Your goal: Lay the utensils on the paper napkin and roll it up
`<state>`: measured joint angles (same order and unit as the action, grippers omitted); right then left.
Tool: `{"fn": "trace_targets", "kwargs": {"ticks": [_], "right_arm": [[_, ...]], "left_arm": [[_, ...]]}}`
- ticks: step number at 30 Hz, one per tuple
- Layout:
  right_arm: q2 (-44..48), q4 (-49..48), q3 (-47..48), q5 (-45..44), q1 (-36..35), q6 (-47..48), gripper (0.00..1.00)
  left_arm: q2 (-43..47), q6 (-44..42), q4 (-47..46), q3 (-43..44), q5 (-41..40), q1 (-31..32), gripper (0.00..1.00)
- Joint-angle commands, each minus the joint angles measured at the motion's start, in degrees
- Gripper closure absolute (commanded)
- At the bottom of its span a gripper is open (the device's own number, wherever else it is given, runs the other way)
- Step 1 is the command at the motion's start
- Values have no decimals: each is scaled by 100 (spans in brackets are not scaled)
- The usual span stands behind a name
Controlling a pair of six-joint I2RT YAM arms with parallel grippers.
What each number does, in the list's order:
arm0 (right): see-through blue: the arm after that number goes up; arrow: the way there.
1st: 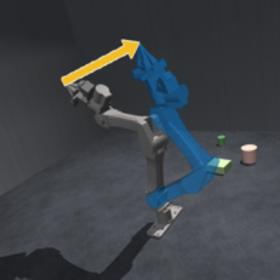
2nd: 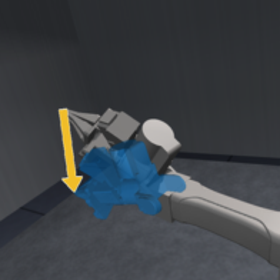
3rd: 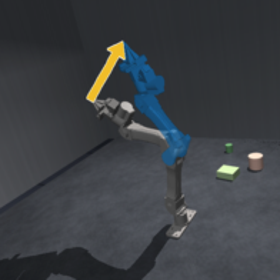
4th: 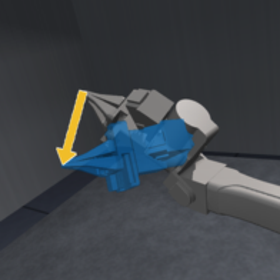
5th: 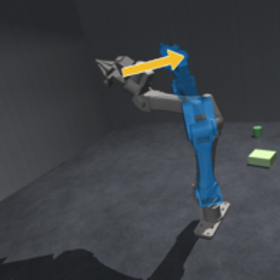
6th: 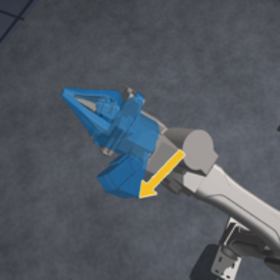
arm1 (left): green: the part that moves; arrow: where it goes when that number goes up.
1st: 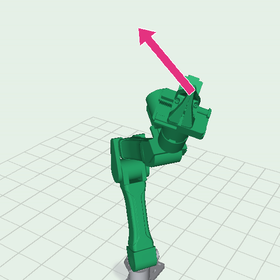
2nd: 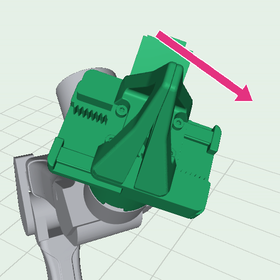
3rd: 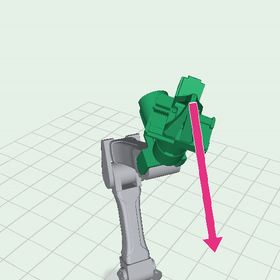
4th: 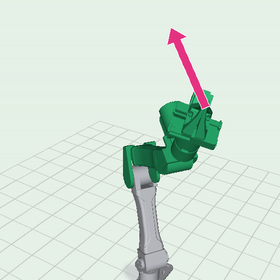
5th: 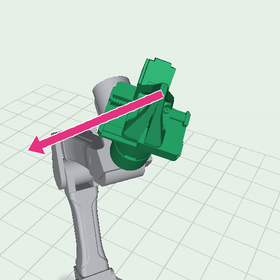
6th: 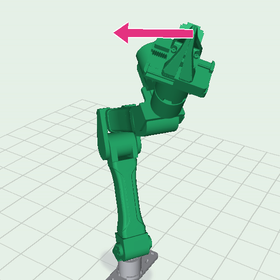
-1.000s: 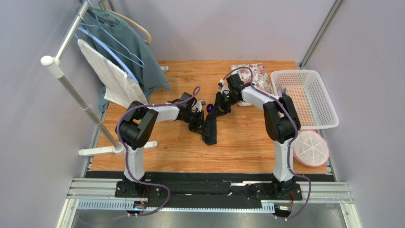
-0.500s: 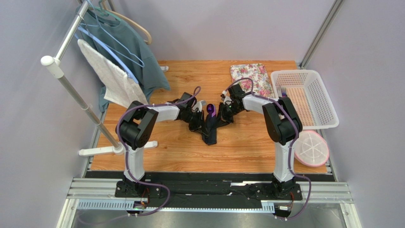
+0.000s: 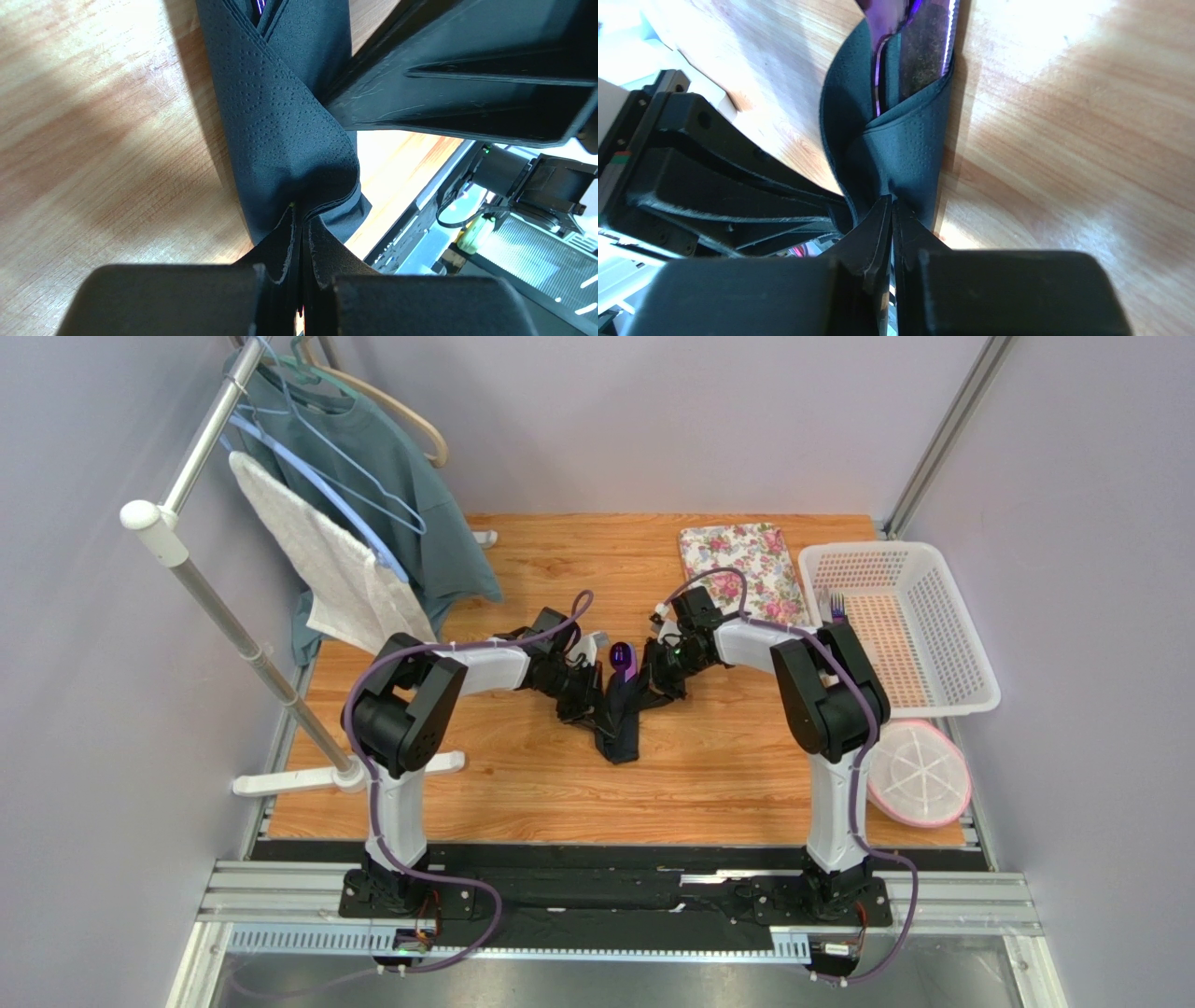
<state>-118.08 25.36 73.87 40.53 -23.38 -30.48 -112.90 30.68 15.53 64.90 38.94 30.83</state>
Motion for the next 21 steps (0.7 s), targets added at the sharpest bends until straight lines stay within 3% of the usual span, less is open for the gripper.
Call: {"fn": "trace_targets", "kwargs": {"ticks": [1, 13, 21], "right_arm": [[-189, -242, -74, -98, -53, -72, 95], [-373, -243, -276, -485, -71, -221, 98], [-417, -260, -320, -494, -88, -239, 99]], "left_arm": [[58, -176, 214, -4, -229, 2, 100], [796, 307, -498, -127, 430, 107, 99], [559, 729, -1095, -118, 729, 239, 100]]}}
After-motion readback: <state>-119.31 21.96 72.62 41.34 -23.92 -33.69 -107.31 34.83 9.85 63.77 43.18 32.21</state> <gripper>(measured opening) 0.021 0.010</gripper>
